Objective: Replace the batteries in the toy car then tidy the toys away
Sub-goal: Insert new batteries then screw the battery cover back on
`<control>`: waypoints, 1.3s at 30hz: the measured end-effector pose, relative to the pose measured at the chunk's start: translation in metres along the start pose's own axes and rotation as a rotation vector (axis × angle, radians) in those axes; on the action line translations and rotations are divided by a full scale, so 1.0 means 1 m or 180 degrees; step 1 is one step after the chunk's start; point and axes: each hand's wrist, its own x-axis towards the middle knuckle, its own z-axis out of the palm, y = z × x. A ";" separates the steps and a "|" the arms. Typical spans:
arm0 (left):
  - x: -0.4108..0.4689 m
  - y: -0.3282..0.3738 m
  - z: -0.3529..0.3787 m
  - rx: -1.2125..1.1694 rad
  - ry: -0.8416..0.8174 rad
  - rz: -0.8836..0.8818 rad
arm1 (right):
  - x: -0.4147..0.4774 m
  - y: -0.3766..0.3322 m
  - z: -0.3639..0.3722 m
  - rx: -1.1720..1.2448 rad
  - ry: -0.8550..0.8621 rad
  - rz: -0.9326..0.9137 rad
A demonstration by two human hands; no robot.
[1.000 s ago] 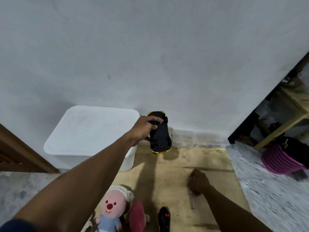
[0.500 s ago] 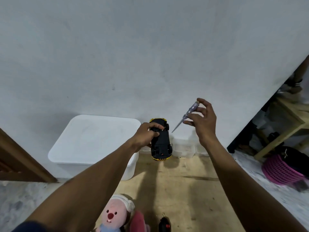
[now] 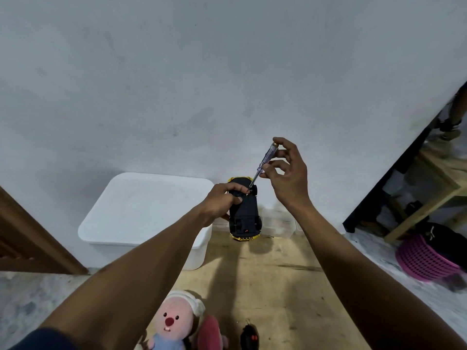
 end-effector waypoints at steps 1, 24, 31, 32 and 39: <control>-0.001 0.000 0.000 -0.0008 0.0005 -0.0006 | 0.000 0.000 0.000 -0.0006 -0.0015 -0.0015; -0.007 0.004 0.001 -0.0159 0.0116 0.0114 | -0.016 0.001 0.013 -0.0559 0.0112 -0.0738; -0.007 0.002 -0.003 -0.0117 0.0159 0.0123 | -0.017 0.004 0.008 -0.0524 0.0092 -0.0606; -0.007 0.002 -0.004 -0.0099 0.0142 0.0134 | -0.015 0.004 0.008 -0.0509 0.0048 -0.0591; -0.004 0.001 -0.002 -0.0123 0.0157 0.0122 | -0.012 0.004 0.007 -0.0563 -0.0183 -0.0715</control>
